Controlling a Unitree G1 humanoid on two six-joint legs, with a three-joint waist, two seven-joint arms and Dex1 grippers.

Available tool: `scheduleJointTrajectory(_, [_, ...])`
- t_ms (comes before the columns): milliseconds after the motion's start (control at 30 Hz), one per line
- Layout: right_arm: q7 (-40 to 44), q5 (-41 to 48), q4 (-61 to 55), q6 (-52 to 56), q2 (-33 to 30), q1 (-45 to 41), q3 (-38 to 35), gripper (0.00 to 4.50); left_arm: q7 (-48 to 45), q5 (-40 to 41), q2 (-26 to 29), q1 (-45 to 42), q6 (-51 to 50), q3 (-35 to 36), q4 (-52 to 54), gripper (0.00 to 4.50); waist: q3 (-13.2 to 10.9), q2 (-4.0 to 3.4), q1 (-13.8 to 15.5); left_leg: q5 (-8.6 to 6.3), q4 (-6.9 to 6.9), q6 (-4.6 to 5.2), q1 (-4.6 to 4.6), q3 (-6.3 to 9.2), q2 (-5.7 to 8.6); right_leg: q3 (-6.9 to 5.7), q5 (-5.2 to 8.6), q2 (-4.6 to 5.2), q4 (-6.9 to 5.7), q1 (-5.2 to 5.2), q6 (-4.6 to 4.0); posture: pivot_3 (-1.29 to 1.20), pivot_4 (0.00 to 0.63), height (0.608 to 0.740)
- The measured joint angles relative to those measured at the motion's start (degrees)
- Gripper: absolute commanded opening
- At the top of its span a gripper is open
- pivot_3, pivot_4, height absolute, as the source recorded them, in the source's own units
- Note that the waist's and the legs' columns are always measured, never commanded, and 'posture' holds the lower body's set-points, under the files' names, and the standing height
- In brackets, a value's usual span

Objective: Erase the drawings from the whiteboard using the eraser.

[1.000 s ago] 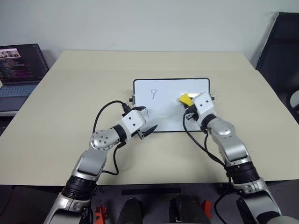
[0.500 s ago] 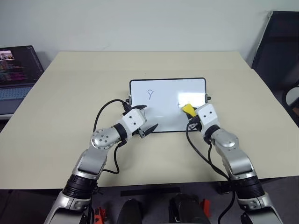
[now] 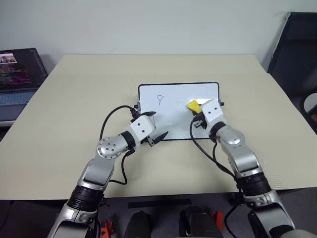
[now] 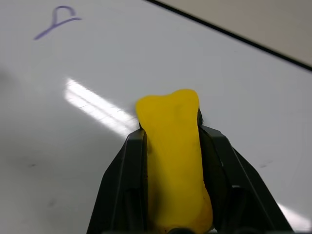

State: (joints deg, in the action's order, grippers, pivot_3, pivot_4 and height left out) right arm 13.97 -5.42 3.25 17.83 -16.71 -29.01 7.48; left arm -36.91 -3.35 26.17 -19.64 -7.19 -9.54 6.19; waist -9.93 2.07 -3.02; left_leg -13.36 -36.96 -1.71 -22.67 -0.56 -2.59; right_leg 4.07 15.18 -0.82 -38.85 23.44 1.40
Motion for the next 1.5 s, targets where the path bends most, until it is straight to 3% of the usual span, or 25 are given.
scheduleJointTrajectory(333, [-0.37,-0.20,-4.49,-0.73,-0.80,5.35,-1.39,1.18,0.01,-0.01,-0.08,0.16,0.08,-0.01,-0.04,4.50,0.01,0.01,0.05,0.00,0.07,0.00,-0.03,0.05,-0.02,0.02,0.00,-0.03,0.08,-0.01,0.02,0.00,0.150,0.740])
scheduleJointTrajectory(633, [3.59,-1.19,-6.89,-1.07,1.73,8.12,6.28,1.18,0.00,-0.02,-0.12,0.17,0.09,-0.01,-0.04,4.50,-0.02,0.00,-0.74,0.00,0.11,0.00,-0.04,0.05,-0.03,0.01,0.01,-0.10,0.03,0.08,-0.02,0.00,0.150,0.740])
scheduleJointTrajectory(833, [4.42,-1.36,-5.08,-2.29,1.48,6.87,6.76,1.18,0.00,-0.01,-0.13,0.23,0.08,-0.05,-0.04,4.50,-0.03,0.01,-0.66,-0.01,0.11,0.00,-0.12,0.03,-0.01,-0.01,0.00,-0.11,0.08,0.14,0.00,0.00,0.150,0.740])
scheduleJointTrajectory(1133, [-1.58,-4.76,2.59,-4.70,-1.81,-1.02,2.96,1.18,-0.09,-0.01,0.38,0.61,0.01,-0.06,0.01,4.50,-0.03,0.03,-0.16,0.04,0.01,0.05,-0.04,0.01,-0.01,0.03,0.15,0.02,0.03,0.02,-0.26,0.00,0.150,0.740])
scheduleJointTrajectory(1500, [-2.24,-4.82,0.38,-5.07,-1.35,1.29,2.23,1.18,0.03,-0.01,0.29,0.58,0.02,-0.06,-0.01,4.50,-0.01,0.04,-0.20,0.04,0.06,0.05,-0.05,0.02,-0.03,0.02,-0.03,0.01,0.10,0.01,0.05,0.00,0.150,0.740])
